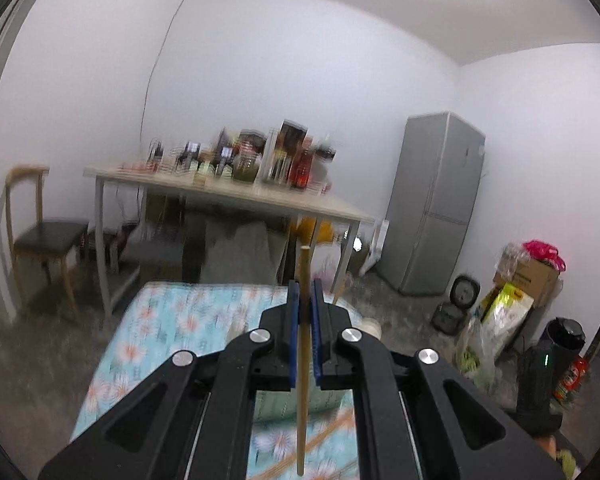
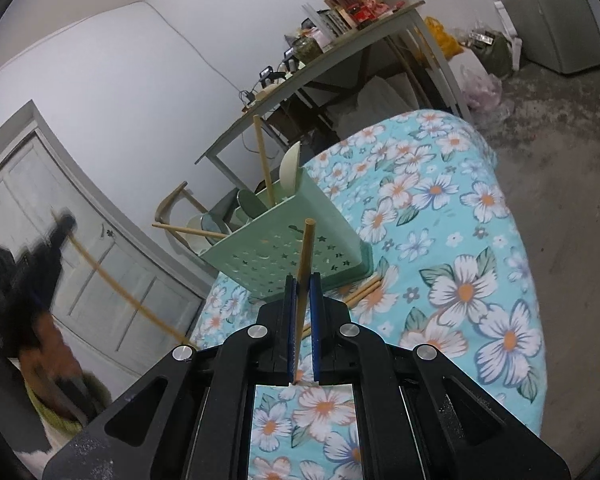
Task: Organize utensils
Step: 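Drop the chopstick into the holder with the left tool while the right tool lifts its chopstick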
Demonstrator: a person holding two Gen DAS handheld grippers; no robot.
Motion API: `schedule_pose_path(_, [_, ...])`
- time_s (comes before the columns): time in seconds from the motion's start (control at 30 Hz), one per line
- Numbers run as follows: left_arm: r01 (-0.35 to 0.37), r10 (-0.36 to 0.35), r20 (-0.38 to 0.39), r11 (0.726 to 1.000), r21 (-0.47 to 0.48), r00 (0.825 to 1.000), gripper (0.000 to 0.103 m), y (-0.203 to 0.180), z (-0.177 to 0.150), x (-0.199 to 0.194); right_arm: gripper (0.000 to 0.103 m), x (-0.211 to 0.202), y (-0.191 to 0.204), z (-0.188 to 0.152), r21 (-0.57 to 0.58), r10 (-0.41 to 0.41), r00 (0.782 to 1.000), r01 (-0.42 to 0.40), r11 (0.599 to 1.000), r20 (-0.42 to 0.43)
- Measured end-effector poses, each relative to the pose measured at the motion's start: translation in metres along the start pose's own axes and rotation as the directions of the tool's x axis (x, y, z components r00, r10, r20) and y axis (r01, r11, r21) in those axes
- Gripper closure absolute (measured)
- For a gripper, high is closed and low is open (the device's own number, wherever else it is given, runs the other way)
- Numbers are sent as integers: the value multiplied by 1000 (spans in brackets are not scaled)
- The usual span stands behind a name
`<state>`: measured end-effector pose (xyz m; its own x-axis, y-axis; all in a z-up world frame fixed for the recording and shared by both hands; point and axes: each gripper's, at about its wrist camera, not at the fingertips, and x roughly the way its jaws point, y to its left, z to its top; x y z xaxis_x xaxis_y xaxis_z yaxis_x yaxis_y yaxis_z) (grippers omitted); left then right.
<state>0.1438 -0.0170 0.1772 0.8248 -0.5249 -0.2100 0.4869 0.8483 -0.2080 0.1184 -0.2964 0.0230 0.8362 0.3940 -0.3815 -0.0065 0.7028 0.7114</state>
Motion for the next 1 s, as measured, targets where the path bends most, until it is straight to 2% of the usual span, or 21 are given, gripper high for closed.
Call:
schedule_pose_path(0.2, [-6,3,126,1000,24,992,98,-20,38,26,98,-6,-4,0,-15,3,1000,-2,1000,11])
schedule_pose_path(0.3, [-46,41,144,998,34,989,98,-24,45,52,98,-7,-6,1,-22,11,1000,-11,1000,13])
schedule_pose_path(0.5, [-173,173,79,985,-16,982,98,-13,32,120,98,-7,-5,2,-45,20,1000,-19,999,17])
schedule_pose_path(0.63, [-225,229,57,972,-67,972,98,-1,21,145,98,-8,-6,3,-48,24,1000,-23,999,15])
schedule_pose_path(0.87, [-244,246,31,968,-50,969,98,-4,0,168,98,-9,-9,4,-44,27,1000,-26,999,17])
schedule_pose_path(1.0, [-242,243,17,970,-40,970,98,-5,-10,166,98,-9,-9,3,-43,28,999,-28,999,17])
